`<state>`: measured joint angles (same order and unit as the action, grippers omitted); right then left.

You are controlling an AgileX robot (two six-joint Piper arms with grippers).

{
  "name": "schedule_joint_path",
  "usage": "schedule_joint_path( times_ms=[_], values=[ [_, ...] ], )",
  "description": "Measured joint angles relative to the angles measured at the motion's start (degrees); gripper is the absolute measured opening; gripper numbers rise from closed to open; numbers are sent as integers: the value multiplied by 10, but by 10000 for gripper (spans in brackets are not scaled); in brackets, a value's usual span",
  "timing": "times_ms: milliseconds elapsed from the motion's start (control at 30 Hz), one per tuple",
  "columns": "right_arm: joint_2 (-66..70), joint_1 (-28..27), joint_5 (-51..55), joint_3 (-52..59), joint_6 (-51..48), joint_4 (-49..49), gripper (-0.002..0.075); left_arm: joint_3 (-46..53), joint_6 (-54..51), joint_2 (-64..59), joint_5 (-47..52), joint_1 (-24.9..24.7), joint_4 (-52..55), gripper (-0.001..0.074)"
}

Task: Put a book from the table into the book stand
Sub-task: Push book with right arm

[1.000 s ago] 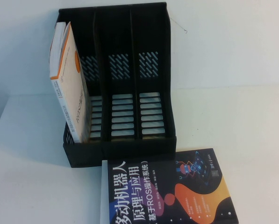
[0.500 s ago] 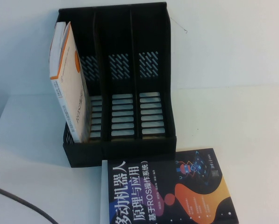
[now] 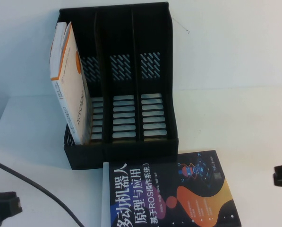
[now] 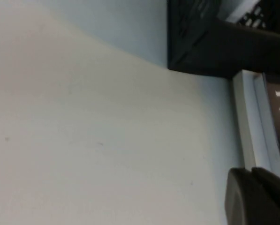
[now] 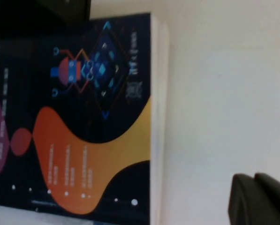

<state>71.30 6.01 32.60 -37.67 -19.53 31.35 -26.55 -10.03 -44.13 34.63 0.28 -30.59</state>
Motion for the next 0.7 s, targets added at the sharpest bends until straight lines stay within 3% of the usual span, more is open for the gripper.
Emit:
schedule_joint_path(
  times_ms=[167, 267, 467, 700],
  values=[
    [97, 84, -10, -33, 8, -22, -1, 0, -171, -63, 46, 0, -137, -3],
    [140, 105, -11, -59, 35, -57, -1, -1, -237, -108, 69, 0, -187, -3],
    [201, 109, -14, -88, 51, -83, -1, -50, -248, -159, 134, 0, -169, -3],
    [249, 119, -8, -112, 51, -84, -1, -75, -229, -161, 101, 0, -121, -3]
  ],
)
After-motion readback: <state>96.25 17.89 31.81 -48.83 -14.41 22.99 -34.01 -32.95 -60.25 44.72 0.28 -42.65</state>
